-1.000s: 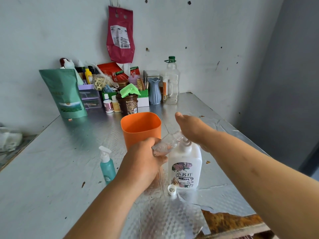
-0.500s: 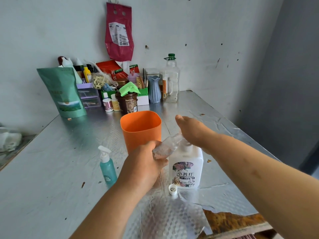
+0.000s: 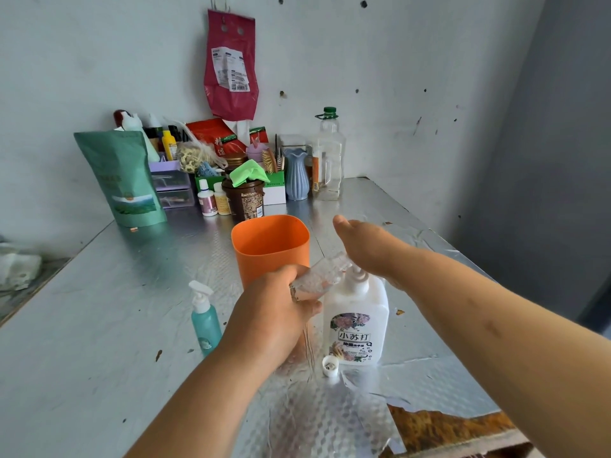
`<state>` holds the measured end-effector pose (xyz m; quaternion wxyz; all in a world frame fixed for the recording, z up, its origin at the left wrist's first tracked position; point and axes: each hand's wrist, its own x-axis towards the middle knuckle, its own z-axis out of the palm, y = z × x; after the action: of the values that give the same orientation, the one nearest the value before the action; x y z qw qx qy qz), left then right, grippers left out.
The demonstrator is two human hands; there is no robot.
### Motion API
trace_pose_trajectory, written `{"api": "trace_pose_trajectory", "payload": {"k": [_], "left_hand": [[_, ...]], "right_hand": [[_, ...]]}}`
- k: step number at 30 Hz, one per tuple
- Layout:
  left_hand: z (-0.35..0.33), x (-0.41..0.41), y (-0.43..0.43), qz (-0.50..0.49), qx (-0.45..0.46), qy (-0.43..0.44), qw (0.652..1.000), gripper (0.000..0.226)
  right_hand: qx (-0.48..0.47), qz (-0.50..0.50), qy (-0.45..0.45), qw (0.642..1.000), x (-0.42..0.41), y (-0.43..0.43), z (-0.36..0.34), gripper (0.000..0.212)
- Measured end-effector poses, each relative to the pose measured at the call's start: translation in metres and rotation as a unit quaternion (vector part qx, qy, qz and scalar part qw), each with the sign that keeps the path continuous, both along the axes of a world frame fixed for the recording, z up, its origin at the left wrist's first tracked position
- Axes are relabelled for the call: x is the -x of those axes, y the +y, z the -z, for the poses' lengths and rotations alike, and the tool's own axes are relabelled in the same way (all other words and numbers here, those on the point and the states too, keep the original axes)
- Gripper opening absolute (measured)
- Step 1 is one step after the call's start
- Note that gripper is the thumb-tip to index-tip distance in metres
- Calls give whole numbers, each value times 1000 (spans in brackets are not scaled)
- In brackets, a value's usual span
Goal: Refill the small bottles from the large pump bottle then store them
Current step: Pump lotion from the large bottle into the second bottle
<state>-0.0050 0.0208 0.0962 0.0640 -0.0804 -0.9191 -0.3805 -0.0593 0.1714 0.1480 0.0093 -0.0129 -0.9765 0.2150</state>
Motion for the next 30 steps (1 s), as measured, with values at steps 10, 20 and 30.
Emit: {"api": "trace_pose_trajectory", "payload": {"k": [10, 20, 30], "left_hand": [[11, 3, 1, -3, 0, -21, 1000, 35], [0, 1, 1, -2, 7, 0, 1000, 36], [1, 3, -1, 7, -9, -7, 1000, 38]], "right_hand": [[-58, -20, 13, 998, 7, 2, 20, 48], [79, -21, -24, 996, -10, 5, -9, 55], [14, 23, -25, 999, 2, -1, -12, 50]]}}
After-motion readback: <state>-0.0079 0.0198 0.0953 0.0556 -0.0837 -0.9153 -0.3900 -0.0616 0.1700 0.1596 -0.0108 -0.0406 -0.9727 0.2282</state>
